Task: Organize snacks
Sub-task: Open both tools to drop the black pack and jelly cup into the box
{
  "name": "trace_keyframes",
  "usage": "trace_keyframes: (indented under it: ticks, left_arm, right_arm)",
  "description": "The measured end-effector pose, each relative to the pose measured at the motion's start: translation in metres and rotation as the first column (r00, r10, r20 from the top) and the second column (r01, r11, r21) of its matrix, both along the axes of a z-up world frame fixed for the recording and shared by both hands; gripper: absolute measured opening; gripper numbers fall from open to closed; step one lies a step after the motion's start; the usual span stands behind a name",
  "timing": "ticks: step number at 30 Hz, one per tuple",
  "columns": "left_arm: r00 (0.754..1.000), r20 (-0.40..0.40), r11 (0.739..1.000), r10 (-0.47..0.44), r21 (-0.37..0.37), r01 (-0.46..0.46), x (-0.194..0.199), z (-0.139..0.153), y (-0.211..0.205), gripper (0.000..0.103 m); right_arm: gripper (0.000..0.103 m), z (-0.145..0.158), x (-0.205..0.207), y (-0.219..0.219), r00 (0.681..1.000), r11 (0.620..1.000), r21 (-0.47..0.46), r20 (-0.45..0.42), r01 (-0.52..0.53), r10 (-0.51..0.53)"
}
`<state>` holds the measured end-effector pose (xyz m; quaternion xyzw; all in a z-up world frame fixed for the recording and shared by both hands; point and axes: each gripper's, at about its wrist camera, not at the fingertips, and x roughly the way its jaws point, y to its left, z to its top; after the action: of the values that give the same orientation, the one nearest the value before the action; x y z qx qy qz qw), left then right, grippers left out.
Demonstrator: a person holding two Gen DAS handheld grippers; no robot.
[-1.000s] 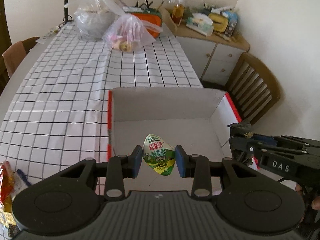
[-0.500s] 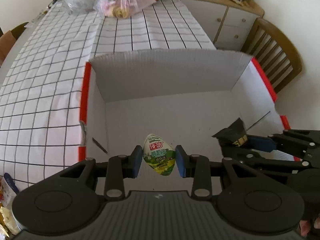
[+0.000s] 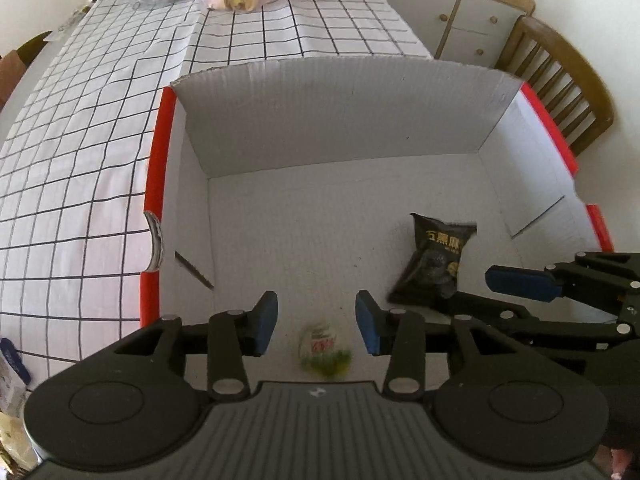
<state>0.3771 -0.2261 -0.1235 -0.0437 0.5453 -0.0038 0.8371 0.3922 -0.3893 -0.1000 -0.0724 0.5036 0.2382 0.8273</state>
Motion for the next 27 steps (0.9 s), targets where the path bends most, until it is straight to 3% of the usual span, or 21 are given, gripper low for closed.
trace_keyframes:
  ticks: [4,7,12,16,27]
  left_arm:
    - [0.999,0.032,1.000,0.001,-0.020,0.000,-0.009,0.010,0.001,0.046]
    - [0.997,0.071,1.000,0.013,-0.027,-0.011,-0.017,0.020,0.004,0.060]
    - [0.992,0.126,0.999,0.029,-0.034,-0.025,-0.037,0.039,0.010,0.060]
    - [0.984,0.177,0.999,0.037,-0.034,-0.031,-0.054,0.056,0.014,0.061]
    - [0.955,0.287,0.996,0.078,-0.056,-0.065,-0.112,0.091,0.031,0.069]
  right_arm:
    - [0.034,0.011,-0.004,-0.004,1.000,1.000,0.030,0.021,0.009,-0.010]
    - [0.039,0.023,-0.011,-0.006,0.999,0.998,0.061,0.053,0.006,-0.009]
    - [0.051,0.043,-0.027,-0.009,0.994,0.994,0.106,0.111,-0.003,-0.009]
    - [0.066,0.060,-0.041,-0.011,0.988,0.990,0.141,0.157,-0.008,-0.014]
    - [0.083,0.095,-0.081,-0.010,0.968,0.977,0.211,0.252,-0.042,-0.013]
